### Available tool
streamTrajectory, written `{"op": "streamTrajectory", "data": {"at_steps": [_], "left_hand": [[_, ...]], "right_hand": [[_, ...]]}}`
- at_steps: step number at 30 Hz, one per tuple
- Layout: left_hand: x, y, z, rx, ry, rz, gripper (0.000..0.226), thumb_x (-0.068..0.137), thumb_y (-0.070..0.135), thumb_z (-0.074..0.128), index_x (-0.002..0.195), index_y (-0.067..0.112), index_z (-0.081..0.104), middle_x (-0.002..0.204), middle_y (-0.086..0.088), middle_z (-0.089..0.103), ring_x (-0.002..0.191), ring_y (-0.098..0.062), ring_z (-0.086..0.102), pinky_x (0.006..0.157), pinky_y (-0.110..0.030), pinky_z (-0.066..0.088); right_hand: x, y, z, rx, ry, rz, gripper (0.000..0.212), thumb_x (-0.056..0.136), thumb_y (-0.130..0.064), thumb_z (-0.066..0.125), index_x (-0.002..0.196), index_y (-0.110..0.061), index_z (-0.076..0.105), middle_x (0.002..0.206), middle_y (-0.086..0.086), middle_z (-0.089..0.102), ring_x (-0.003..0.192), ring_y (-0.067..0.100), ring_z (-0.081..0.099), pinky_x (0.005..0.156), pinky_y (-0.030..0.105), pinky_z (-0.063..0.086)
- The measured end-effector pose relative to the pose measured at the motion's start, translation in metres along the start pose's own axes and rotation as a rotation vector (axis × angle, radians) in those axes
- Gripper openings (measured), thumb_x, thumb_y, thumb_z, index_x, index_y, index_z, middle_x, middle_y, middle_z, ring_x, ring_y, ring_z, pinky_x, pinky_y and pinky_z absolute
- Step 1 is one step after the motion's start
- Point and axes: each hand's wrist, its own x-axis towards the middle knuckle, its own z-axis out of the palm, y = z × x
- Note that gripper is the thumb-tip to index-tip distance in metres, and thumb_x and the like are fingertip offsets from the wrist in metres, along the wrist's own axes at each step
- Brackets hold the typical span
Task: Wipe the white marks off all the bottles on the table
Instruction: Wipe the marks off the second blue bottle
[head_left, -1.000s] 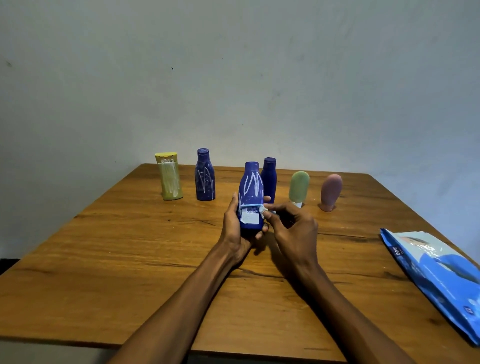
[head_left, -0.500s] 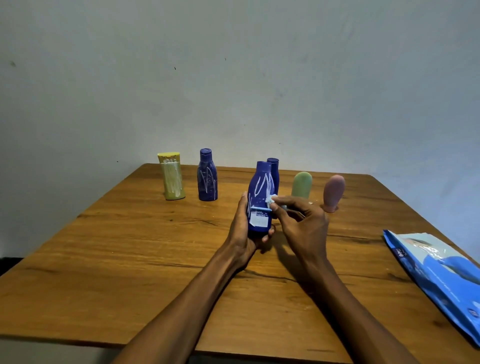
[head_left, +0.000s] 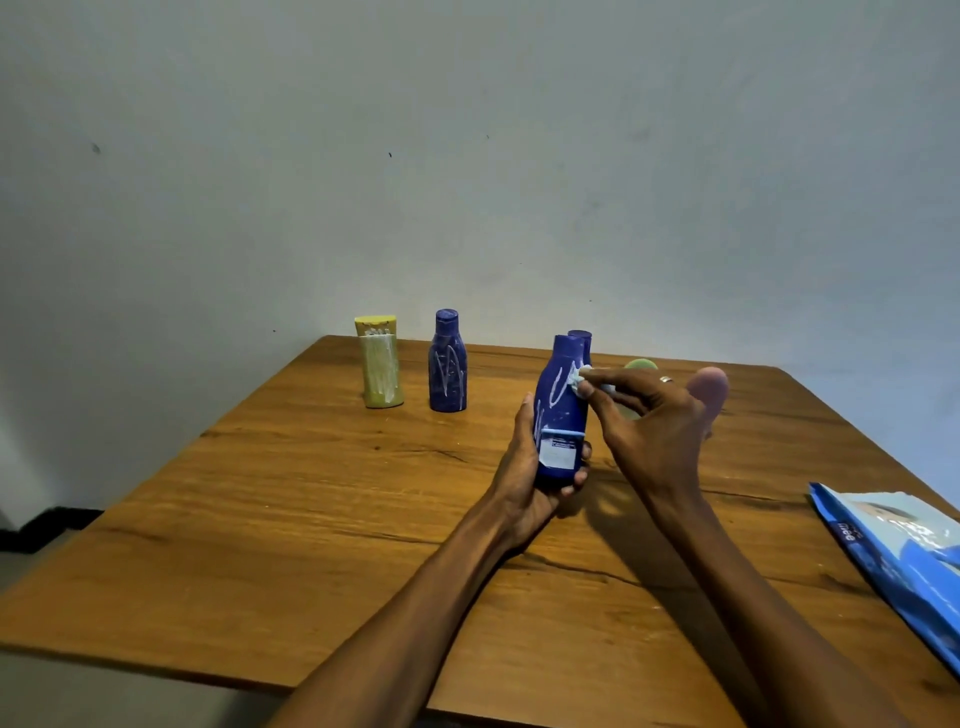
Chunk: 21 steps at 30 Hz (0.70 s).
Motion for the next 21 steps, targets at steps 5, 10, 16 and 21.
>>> {"op": "streamTrajectory", "data": {"at_steps": [5, 10, 16, 21], "left_hand": [[0.005, 0.000, -0.005, -0.097, 0.002, 0.058, 0.072, 0.100, 0.068, 0.031, 0.134, 0.013, 0.061, 0.099, -0.010, 0.063, 0.062, -0.014, 0.053, 0.048, -0.022, 0.039], [0.001, 0.002, 0.001, -0.123, -0.017, 0.018, 0.067, 0.100, 0.068, 0.031, 0.125, 0.013, 0.060, 0.081, -0.005, 0.061, 0.061, -0.013, 0.053, 0.048, -0.021, 0.038], [0.001, 0.001, 0.000, -0.155, -0.020, 0.006, 0.067, 0.100, 0.066, 0.033, 0.132, 0.011, 0.055, 0.083, -0.006, 0.063, 0.061, -0.014, 0.055, 0.047, -0.022, 0.041], [0.001, 0.001, -0.001, -0.184, 0.029, 0.025, 0.064, 0.101, 0.065, 0.035, 0.130, 0.013, 0.058, 0.083, -0.006, 0.064, 0.062, -0.014, 0.056, 0.048, -0.022, 0.041]], "right_hand": [[-0.015, -0.001, -0.006, -0.034, -0.177, 0.093, 0.020, 0.086, -0.009, 0.080, 0.098, -0.024, 0.075, 0.100, -0.004, 0.077, 0.095, 0.000, 0.073, 0.080, 0.015, 0.059], [0.017, -0.011, -0.009, -0.104, -0.170, -0.004, 0.018, 0.087, -0.010, 0.080, 0.103, -0.018, 0.076, 0.103, 0.002, 0.077, 0.096, 0.009, 0.073, 0.078, 0.011, 0.057], [0.043, -0.022, 0.002, -0.153, -0.097, -0.060, 0.018, 0.090, -0.019, 0.079, 0.107, -0.014, 0.079, 0.106, 0.005, 0.077, 0.093, 0.007, 0.071, 0.076, 0.008, 0.055], [0.021, -0.015, -0.002, -0.187, -0.218, 0.010, 0.024, 0.091, -0.018, 0.076, 0.113, -0.010, 0.077, 0.115, 0.010, 0.074, 0.103, 0.014, 0.071, 0.078, 0.008, 0.055]]}}
